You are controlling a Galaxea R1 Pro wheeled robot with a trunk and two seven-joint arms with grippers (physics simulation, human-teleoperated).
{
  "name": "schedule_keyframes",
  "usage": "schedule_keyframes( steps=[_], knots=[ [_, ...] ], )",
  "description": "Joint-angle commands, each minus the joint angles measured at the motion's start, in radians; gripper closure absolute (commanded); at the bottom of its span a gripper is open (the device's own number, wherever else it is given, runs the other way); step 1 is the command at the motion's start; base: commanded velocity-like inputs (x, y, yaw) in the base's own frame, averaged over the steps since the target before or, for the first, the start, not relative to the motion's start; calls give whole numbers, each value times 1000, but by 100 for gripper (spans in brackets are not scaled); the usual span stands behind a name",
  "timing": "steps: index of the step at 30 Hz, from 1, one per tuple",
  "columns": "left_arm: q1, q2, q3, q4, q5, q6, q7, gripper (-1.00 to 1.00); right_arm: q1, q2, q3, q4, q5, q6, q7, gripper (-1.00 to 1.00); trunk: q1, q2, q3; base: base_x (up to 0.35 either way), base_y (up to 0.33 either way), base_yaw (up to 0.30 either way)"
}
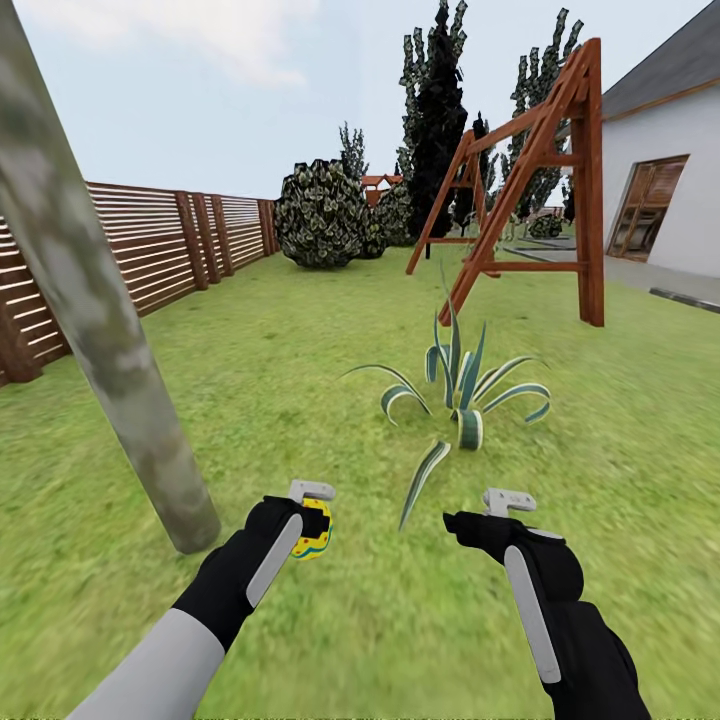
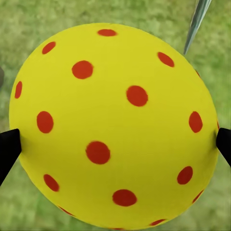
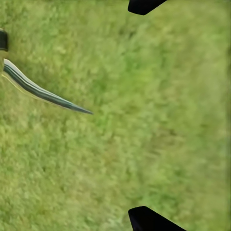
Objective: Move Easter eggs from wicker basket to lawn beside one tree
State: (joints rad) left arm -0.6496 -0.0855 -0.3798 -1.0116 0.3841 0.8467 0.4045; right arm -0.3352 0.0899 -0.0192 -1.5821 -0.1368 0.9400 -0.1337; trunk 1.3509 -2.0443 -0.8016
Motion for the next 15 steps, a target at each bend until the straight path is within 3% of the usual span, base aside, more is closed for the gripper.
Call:
schedule_keyframes(
  steps=[1, 15],
  knots=[
    [-1, 0, -2, -2, 10, 2, 10, 100, -1, 1, -1, -1, -11, 3, -9, -100, 4, -8, -4, 0, 0, 0],
    [-1, 1, -5, 5, 9, -54, 10, 100, 2, 0, 4, -1, -11, -2, -9, -100, 57, -106, -48, 0, 0, 0]
  ],
)
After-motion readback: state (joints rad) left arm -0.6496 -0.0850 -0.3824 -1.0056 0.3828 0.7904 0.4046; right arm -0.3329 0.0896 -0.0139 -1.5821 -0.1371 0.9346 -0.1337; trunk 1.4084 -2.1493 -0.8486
